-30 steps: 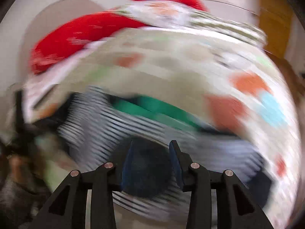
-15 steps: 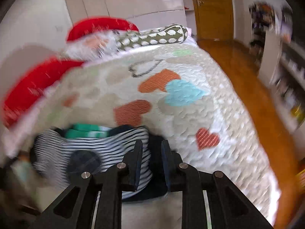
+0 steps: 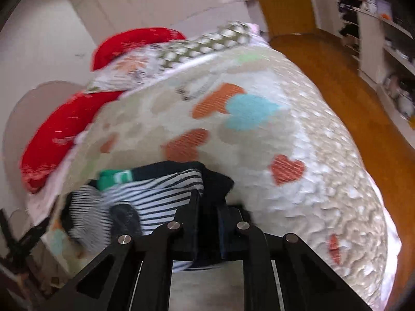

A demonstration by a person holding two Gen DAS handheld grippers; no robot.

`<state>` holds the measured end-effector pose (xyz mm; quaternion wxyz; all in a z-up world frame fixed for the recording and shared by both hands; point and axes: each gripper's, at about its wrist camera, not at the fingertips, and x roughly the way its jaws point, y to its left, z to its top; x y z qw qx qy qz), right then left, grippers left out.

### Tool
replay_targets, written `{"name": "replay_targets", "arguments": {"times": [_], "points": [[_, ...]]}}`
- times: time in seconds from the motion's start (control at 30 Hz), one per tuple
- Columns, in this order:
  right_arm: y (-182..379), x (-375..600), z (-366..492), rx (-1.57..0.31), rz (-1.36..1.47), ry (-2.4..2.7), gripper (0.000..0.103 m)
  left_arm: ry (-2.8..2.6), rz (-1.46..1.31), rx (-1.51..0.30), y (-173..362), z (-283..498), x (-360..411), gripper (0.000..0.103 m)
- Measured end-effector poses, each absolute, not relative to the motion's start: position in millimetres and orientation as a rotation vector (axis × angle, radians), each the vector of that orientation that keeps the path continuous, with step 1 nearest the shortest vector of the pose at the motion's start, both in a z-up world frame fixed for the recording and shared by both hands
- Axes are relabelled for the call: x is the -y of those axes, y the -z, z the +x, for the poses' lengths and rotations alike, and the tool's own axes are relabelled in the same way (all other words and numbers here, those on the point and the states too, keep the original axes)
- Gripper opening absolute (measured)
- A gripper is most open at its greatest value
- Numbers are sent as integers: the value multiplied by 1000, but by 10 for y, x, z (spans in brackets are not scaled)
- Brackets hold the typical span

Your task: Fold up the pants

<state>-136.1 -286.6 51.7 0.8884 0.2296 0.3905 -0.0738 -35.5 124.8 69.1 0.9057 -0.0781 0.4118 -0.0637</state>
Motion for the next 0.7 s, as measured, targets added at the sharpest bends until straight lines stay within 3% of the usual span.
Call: {"name": "replay_targets", "arguments": {"times": [0.07, 0.13, 0.2, 0.23, 0.37, 0.5, 0.53, 0.57, 0.6, 0.7], "points": [[-400, 2951, -1334, -822, 473, 194, 13, 155, -121, -851, -696, -367, -1107, 75], [-395, 3062, -1381, -800, 517, 193, 21, 177, -84, -850, -678, -373, -966, 75], [-426, 3157, -1489, -755, 578, 196, 59, 212, -43, -859, -620, -350, -788, 75], [-449, 3192, -1562, -722, 603, 202, 65, 225, -26, -862, -592, -339, -715, 75], [-386, 3214, -1651, -711, 683, 139, 69, 281, 30, -886, -431, -308, -411, 75], [-118, 3000, -1464, -824, 664, 99, 66, 268, 60, -913, -278, -322, -315, 75], [-98, 2908, -1418, -840, 623, 96, 60, 258, 72, -921, -237, -323, -307, 75], [-109, 2849, -1388, -844, 583, 97, 31, 251, 79, -929, -202, -315, -305, 75], [-123, 2801, -1336, -865, 566, 71, 23, 248, 81, -933, -172, -317, -311, 75], [-206, 2848, -1321, -845, 558, 96, 20, 251, 88, -924, -152, -353, -308, 75]]}}
